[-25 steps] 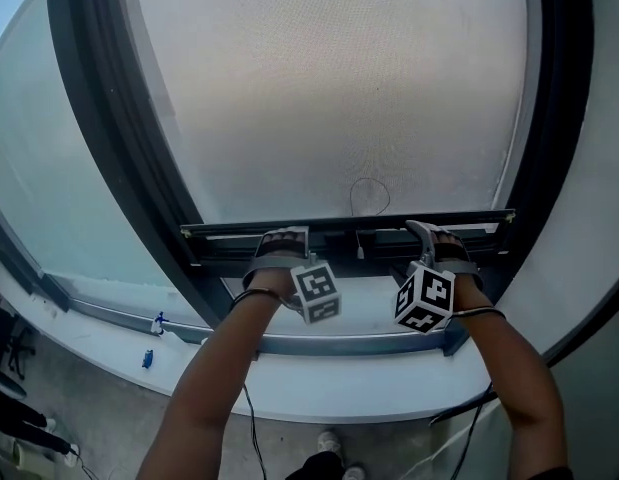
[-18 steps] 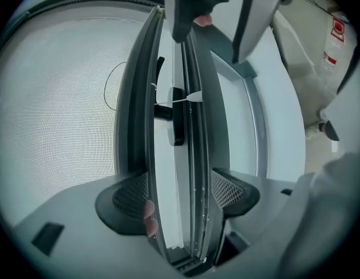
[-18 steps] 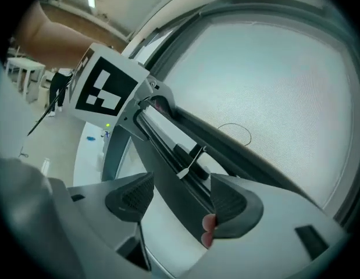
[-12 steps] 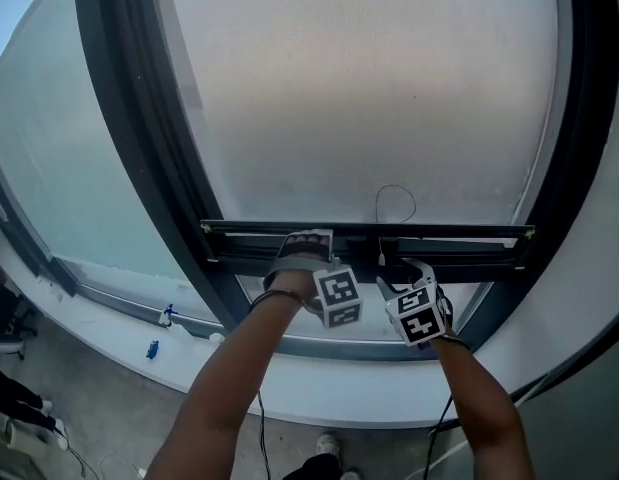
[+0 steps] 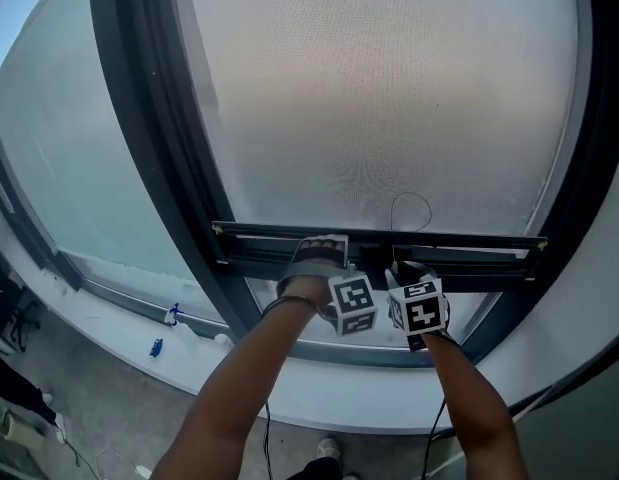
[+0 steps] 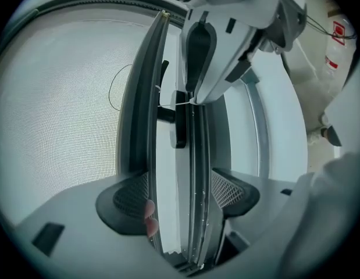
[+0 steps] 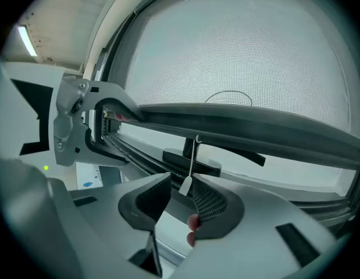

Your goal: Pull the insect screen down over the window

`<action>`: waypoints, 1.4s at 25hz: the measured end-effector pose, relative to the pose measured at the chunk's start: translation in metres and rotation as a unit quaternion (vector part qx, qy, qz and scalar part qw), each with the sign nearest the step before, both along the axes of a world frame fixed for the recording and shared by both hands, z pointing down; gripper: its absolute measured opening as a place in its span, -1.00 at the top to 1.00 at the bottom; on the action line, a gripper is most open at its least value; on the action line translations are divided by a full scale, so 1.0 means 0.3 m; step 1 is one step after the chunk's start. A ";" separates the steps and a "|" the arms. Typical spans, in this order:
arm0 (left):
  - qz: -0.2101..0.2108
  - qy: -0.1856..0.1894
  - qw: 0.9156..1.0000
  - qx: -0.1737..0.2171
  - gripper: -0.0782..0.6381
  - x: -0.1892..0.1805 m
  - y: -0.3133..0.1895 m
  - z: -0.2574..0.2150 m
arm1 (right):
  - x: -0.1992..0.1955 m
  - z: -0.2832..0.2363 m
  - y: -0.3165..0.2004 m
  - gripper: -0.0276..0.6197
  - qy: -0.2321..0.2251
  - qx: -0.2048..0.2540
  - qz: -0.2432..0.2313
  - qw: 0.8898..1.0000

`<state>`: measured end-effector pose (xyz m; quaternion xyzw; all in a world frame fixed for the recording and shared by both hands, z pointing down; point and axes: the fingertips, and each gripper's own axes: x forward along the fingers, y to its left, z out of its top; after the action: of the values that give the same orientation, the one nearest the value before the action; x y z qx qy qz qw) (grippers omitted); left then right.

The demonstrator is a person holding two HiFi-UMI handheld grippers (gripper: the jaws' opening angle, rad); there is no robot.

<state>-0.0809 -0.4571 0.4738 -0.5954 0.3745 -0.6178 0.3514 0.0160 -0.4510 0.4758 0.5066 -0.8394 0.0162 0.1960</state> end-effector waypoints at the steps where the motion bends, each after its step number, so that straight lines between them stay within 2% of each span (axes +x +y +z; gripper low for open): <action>1: 0.001 0.000 1.000 -0.001 -0.16 0.000 0.001 0.000 | 0.006 0.000 -0.007 0.56 -0.001 -0.003 0.008 1.000; 5: 0.000 -0.002 1.000 0.000 -0.16 -0.004 0.003 0.000 | 0.022 0.009 -0.029 0.84 -0.003 -0.019 0.032 0.999; 15: -0.002 -0.004 1.000 -0.009 -0.15 -0.001 0.000 -0.001 | 0.007 0.000 -0.026 0.82 -0.061 -0.045 0.020 0.997; 24: -0.008 -0.008 1.000 -0.016 -0.15 -0.002 0.004 0.001 | -0.008 0.040 -0.038 0.74 -0.056 -0.059 0.024 0.996; 31: -0.009 -0.009 1.000 -0.019 -0.15 -0.002 0.002 0.000 | 0.015 0.007 0.022 0.76 -0.038 -0.019 0.036 0.998; 35: -0.011 -0.007 1.000 -0.019 -0.15 -0.004 0.000 0.002 | 0.029 0.025 0.093 0.76 -0.043 -0.017 0.035 0.998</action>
<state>-0.0822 -0.4570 0.4744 -0.5935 0.3675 -0.6325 0.3357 0.0248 -0.4230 0.4832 0.5314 -0.8284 0.0589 0.1672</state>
